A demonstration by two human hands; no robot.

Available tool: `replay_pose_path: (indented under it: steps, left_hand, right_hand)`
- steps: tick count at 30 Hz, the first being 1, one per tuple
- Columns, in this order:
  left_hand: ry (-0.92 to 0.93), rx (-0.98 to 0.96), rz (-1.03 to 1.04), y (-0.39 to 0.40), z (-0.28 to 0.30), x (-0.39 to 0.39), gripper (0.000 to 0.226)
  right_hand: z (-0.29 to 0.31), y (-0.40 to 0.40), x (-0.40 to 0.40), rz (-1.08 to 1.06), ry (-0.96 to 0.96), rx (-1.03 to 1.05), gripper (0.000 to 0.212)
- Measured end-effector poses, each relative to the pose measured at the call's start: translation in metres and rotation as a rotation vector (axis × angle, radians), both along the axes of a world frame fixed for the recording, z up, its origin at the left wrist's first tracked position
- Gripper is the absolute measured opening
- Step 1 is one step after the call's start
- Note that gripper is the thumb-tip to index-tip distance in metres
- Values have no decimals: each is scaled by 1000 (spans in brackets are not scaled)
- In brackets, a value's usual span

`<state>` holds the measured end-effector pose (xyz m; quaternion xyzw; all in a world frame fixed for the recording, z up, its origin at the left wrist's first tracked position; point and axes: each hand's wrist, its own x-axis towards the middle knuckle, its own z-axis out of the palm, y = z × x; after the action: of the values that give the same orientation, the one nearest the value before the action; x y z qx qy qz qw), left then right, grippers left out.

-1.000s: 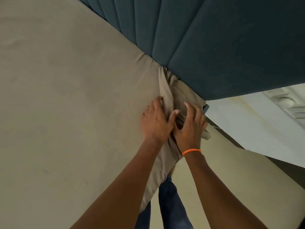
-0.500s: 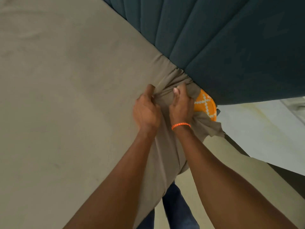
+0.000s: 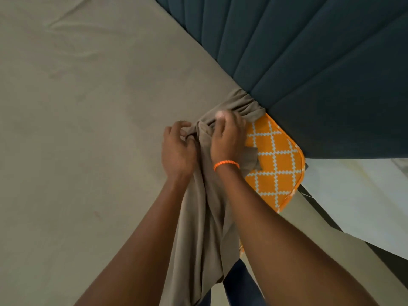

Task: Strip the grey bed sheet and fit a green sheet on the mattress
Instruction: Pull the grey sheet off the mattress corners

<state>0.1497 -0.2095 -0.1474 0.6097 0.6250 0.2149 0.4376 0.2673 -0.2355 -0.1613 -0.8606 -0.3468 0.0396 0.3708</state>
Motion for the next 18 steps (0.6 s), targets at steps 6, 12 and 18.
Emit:
replay_pose_path:
  steps: [6,12,18]
  left_hand:
    - [34,36,-43,-55,-8,17,37]
    - [81,36,-172,-85,-10,32,58]
    - [-101,-300,-181,-75,-9,43,38]
  right_hand:
    - [-9,-77,8,-439,-4,-440,48]
    - [-12,-90,-15,-15,391,-254,33]
    - [35,-83,-4,-311,445,211,26]
